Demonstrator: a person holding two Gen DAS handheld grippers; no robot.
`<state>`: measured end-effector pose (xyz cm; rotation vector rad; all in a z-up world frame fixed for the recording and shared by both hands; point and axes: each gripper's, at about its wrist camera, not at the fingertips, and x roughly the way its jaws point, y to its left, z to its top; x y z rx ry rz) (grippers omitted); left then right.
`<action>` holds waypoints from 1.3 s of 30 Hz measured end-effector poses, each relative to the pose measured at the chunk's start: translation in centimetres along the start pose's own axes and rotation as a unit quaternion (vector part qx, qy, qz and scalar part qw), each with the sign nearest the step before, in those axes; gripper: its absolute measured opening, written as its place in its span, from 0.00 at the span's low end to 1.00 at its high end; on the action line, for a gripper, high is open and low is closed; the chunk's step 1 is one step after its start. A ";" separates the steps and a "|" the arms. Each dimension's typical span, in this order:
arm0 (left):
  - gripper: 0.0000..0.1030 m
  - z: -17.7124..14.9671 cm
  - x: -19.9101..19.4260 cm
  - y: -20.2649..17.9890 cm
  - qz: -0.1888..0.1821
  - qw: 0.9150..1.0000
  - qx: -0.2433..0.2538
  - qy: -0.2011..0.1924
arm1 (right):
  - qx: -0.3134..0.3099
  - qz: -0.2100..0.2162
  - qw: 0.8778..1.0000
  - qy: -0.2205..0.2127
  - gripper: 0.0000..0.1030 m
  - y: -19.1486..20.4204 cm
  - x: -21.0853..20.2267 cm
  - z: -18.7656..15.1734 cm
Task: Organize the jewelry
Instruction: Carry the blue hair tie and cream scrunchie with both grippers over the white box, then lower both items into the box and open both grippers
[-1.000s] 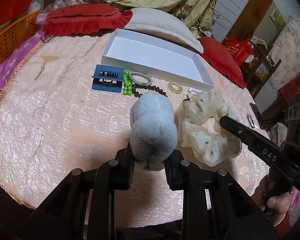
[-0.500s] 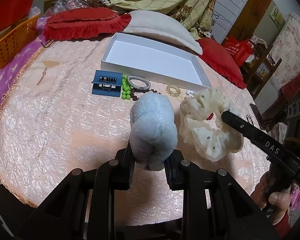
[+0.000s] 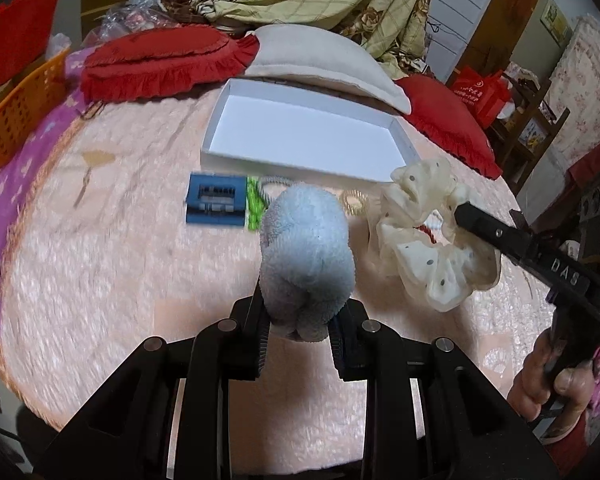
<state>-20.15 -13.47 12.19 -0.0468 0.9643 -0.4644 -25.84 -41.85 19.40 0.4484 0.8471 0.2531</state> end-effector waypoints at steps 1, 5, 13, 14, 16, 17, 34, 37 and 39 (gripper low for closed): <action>0.23 0.4 -0.1 0.0 0.000 1.000 0.003 -0.002 | 0.002 0.005 1.000 -0.003 0.16 0.1 0.3 1.1; 0.23 4.6 0.6 0.9 0.000 1.000 0.017 -0.018 | -0.001 0.007 1.000 -0.017 0.16 0.7 1.5 5.0; 0.24 15.6 6.7 4.1 0.028 0.999 0.035 -0.021 | 0.006 -0.015 1.000 -0.022 0.16 0.2 8.0 13.2; 0.24 16.5 7.7 4.5 0.033 0.999 0.031 -0.017 | 0.014 -0.015 1.000 -0.018 0.16 -0.1 9.1 13.9; 0.24 18.7 10.6 5.5 0.036 0.999 0.024 -0.004 | 0.027 -0.015 1.000 -0.004 0.16 -0.7 12.1 15.3; 0.24 19.3 11.5 5.7 0.040 0.999 0.020 0.000 | 0.027 -0.021 0.999 0.002 0.16 -0.9 13.3 15.7; 0.43 22.9 22.3 8.6 0.000 0.998 0.000 0.055 | 0.065 -0.059 0.993 0.074 0.50 -6.3 23.4 16.3; 0.43 23.2 20.5 8.7 -0.007 0.999 0.002 0.040 | 0.058 -0.057 0.995 0.060 0.50 -5.8 21.9 16.7; 0.43 23.2 18.8 8.4 -0.012 1.000 0.001 0.028 | 0.050 -0.054 0.996 0.053 0.50 -5.1 20.6 16.9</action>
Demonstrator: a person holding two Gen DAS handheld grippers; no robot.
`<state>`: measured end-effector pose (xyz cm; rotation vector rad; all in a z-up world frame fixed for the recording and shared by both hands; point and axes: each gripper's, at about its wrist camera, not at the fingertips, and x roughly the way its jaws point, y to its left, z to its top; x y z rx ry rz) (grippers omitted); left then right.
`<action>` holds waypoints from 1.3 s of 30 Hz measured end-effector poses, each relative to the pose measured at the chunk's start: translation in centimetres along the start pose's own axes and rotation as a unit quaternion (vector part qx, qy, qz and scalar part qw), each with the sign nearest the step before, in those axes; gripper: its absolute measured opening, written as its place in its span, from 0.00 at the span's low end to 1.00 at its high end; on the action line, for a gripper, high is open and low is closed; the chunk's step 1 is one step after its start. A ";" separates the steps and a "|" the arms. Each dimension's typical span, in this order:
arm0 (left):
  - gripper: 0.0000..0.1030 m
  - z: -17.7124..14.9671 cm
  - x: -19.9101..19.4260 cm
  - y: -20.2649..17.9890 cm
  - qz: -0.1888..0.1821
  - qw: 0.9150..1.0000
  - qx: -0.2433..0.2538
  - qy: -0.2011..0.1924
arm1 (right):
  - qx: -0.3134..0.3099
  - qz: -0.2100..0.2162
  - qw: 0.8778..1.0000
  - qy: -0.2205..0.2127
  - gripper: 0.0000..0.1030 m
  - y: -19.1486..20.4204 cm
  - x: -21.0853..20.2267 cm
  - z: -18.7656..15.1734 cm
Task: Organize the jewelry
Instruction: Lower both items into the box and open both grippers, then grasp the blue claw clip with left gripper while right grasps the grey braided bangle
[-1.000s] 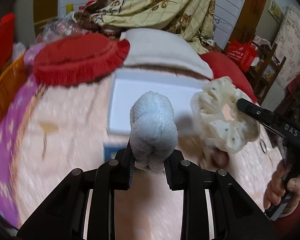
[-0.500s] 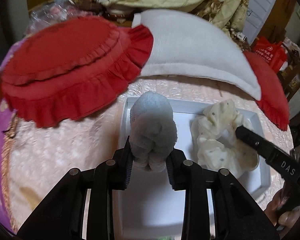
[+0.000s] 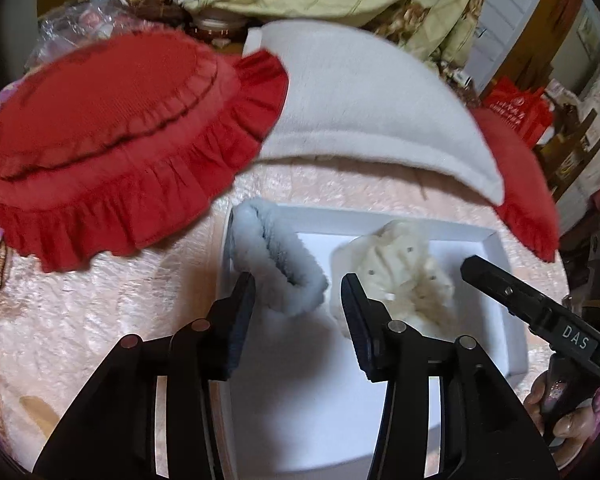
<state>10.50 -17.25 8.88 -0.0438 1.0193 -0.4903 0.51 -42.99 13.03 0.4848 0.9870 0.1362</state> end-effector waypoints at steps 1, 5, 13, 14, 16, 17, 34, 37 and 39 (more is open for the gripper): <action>0.43 0.0 -0.6 -0.2 -0.001 1.000 -0.002 -0.004 | -0.006 0.002 1.000 -0.005 0.50 0.5 -1.2 -0.2; 0.43 -1.7 -5.2 -0.7 0.009 0.999 -0.011 -0.030 | -0.031 0.015 0.999 -0.011 0.50 1.7 -5.6 -2.3; 0.52 -11.9 -10.0 1.2 0.027 0.999 -0.031 -0.023 | -0.090 0.041 0.994 0.047 0.50 2.2 -9.6 -13.7; 0.52 -13.0 -9.6 1.5 0.018 0.999 -0.039 -0.011 | -0.095 0.037 0.993 0.056 0.50 2.4 -9.2 -14.6; 0.52 -14.7 -8.8 2.2 0.011 0.998 -0.061 0.007 | -0.102 0.028 0.992 0.069 0.49 2.5 -8.4 -16.4; 0.52 -15.4 -8.4 2.4 0.012 0.997 -0.069 0.012 | -0.105 0.024 0.992 0.070 0.49 2.6 -8.2 -16.9; 0.51 -17.2 -4.9 3.0 -0.011 0.997 -0.070 0.040 | -0.102 -0.004 0.991 0.085 0.39 5.3 -0.7 -15.6; 0.38 -17.4 -4.9 2.9 -0.029 0.996 -0.074 0.037 | -0.122 -0.026 0.989 0.075 0.34 5.9 -0.2 -15.8; 0.34 -17.6 -4.9 2.6 -0.033 0.996 -0.076 0.039 | -0.131 -0.040 0.988 0.072 0.21 6.2 0.1 -15.9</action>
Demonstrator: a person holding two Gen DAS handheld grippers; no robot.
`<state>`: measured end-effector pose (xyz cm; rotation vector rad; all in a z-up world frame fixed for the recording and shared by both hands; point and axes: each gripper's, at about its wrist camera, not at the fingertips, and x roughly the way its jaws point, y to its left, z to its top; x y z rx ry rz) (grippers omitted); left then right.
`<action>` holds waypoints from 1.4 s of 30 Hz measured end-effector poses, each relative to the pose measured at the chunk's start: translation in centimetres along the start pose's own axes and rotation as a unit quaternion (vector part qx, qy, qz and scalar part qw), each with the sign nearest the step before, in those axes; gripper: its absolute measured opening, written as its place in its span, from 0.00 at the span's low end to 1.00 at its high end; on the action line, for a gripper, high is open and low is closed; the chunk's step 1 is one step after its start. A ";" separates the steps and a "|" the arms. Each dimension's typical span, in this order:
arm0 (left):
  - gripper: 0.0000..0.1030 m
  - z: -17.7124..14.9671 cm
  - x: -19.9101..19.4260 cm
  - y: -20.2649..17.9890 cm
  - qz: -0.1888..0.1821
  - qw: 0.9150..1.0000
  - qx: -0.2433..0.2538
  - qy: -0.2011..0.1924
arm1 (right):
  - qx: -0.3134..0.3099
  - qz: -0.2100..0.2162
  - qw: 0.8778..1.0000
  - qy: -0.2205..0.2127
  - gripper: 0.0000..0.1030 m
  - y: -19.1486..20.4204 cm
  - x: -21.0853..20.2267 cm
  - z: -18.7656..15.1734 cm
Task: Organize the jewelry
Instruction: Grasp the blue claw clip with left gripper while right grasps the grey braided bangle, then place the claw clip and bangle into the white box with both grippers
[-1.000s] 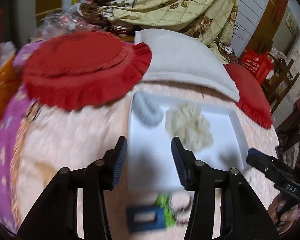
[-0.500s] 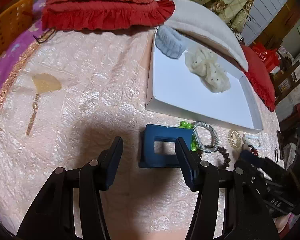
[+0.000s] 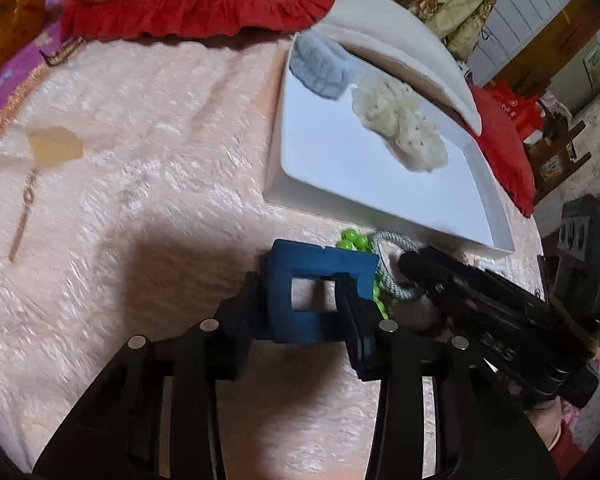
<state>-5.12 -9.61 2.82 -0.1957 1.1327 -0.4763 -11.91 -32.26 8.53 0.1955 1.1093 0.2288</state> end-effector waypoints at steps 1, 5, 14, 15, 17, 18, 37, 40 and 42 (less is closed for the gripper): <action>0.31 -0.1 -0.3 -0.4 0.005 1.000 0.009 -0.007 | -0.005 -0.006 1.000 0.000 0.13 0.1 0.1 0.0; 0.16 0.1 -2.0 -0.6 -0.018 1.000 0.003 -0.017 | 0.014 0.012 1.000 0.004 0.07 -0.5 -0.3 0.2; 0.16 -0.4 -5.5 -1.5 -0.003 0.999 0.017 -0.044 | 0.026 0.037 0.998 -0.043 0.07 -0.5 -5.7 0.5; 0.16 -0.4 -6.1 -1.6 -0.008 0.999 0.016 -0.050 | 0.025 0.037 0.998 -0.049 0.07 -0.5 -6.4 0.6; 0.16 -0.1 -7.4 -2.0 -0.013 0.998 0.017 -0.062 | 0.026 0.038 0.997 -0.060 0.07 -0.8 -7.7 0.8; 0.16 0.1 -7.8 -2.3 -0.015 0.998 0.017 -0.066 | 0.027 0.037 0.997 -0.064 0.07 -1.0 -8.2 1.0; 0.16 12.1 1.2 -4.8 0.037 0.998 0.021 -0.035 | 0.152 -0.044 0.985 -0.063 0.07 -13.9 -3.7 9.4; 0.16 13.3 3.5 -4.5 0.049 0.998 0.022 -0.025 | 0.188 -0.046 0.980 -0.051 0.07 -16.3 -1.4 11.0; 0.17 13.8 4.4 -4.2 0.053 0.998 0.022 -0.023 | 0.203 -0.043 0.977 -0.045 0.07 -17.2 -0.3 11.7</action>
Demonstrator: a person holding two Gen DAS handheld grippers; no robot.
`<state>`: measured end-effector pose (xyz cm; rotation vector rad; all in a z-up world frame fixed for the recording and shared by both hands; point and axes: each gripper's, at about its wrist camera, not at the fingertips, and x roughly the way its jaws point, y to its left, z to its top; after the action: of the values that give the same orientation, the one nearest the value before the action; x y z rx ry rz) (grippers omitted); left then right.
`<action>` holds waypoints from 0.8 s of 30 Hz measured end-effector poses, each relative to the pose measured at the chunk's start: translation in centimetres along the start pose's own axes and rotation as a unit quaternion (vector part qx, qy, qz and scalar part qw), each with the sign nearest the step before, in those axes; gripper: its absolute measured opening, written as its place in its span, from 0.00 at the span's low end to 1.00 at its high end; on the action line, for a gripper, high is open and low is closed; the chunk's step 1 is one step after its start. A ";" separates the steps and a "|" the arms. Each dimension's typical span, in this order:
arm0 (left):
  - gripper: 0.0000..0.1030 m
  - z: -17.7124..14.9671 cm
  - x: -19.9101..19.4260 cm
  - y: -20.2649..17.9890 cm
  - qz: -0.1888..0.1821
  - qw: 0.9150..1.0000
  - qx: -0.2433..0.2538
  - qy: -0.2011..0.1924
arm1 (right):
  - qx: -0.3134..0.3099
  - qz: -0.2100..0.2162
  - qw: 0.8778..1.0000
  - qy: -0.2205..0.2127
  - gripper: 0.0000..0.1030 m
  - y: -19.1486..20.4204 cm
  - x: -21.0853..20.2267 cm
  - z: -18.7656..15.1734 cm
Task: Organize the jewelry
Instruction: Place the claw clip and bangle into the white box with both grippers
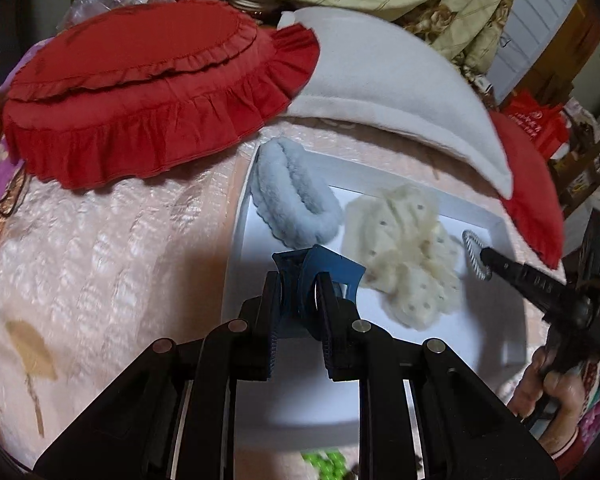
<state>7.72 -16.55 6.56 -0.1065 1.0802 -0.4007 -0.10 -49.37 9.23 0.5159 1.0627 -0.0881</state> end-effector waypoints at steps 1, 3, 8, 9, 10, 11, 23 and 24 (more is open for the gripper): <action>0.17 0.2 0.3 0.2 -0.008 1.000 -0.002 -0.001 | 0.007 0.002 1.000 0.006 0.07 -0.2 0.8 0.4; 0.17 0.5 0.5 0.4 -0.011 1.000 -0.003 0.000 | 0.015 0.005 1.000 0.013 0.07 -0.4 1.5 0.8; 0.22 0.6 0.7 0.7 -0.002 1.000 0.004 -0.004 | 0.027 0.026 0.999 0.017 0.22 -0.3 1.9 1.2; 0.23 0.6 0.7 1.0 -0.011 1.000 -0.002 -0.001 | 0.025 0.030 0.999 0.013 0.36 -0.3 1.6 1.2; 0.23 0.5 0.4 1.2 -0.020 1.000 -0.008 -0.002 | 0.022 0.030 0.999 0.005 0.40 -0.1 1.2 1.3; 0.23 0.5 0.1 1.2 -0.022 1.000 -0.010 -0.003 | 0.018 0.028 0.999 -0.004 0.40 0.0 0.6 1.2; 0.24 -6.7 -12.5 0.0 0.004 0.996 0.015 -0.089 | -0.100 0.022 0.992 -0.069 0.40 1.7 -13.9 -5.3; 0.25 -8.2 -13.8 -0.1 0.011 0.995 0.018 -0.098 | -0.116 0.010 0.990 -0.079 0.40 1.8 -15.3 -6.3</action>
<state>-5.10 -10.61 14.26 -0.0996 0.8795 -0.3818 -12.22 -47.66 20.45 0.3039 0.8987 0.0136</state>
